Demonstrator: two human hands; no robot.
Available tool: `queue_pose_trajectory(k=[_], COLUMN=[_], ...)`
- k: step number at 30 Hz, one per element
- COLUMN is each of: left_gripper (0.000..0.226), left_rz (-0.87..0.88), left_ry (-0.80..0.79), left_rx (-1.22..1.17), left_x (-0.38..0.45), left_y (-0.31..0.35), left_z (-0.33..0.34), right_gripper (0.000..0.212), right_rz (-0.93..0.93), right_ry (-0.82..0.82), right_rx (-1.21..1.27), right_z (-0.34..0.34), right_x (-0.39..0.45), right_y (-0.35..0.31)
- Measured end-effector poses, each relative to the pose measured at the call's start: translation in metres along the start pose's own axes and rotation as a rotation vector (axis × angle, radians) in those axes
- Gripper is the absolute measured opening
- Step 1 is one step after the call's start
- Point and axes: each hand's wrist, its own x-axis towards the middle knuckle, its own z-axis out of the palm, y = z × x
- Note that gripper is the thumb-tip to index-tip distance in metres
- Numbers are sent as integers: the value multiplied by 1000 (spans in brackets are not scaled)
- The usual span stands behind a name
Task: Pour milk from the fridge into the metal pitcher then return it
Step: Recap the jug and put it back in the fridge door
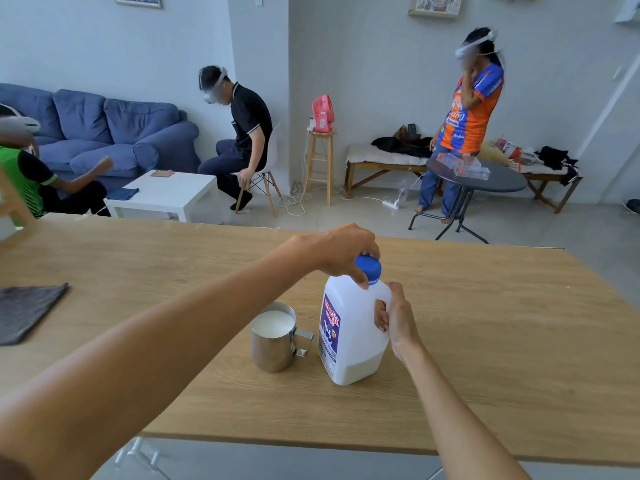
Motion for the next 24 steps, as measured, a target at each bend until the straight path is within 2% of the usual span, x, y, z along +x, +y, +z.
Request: queue_pose_trajectory(k=[4, 8, 10, 15, 19, 24], left_gripper=[51, 87, 93, 68, 50, 54], left_rz=[14, -52, -78, -152, -81, 19], left_ry=[-22, -101, -57, 74, 57, -10], left_rx=[-6, 21, 2, 92, 72, 5], left_x=[0, -4, -4, 0, 0, -2], left_y=[1, 0, 0, 8, 5, 2], left_z=[-3, 3, 9, 14, 12, 3], right_gripper=[39, 39, 43, 41, 38, 39], right_rz=[3, 13, 12, 19, 38, 28], right_ry=[9, 5, 1, -10, -6, -5], right_rx=[14, 21, 16, 23, 50, 42], right_z=[-1, -2, -2, -3, -1, -1], right_x=[0, 0, 1, 2, 1, 0], right_y=[-2, -5, -4, -2, -5, -5])
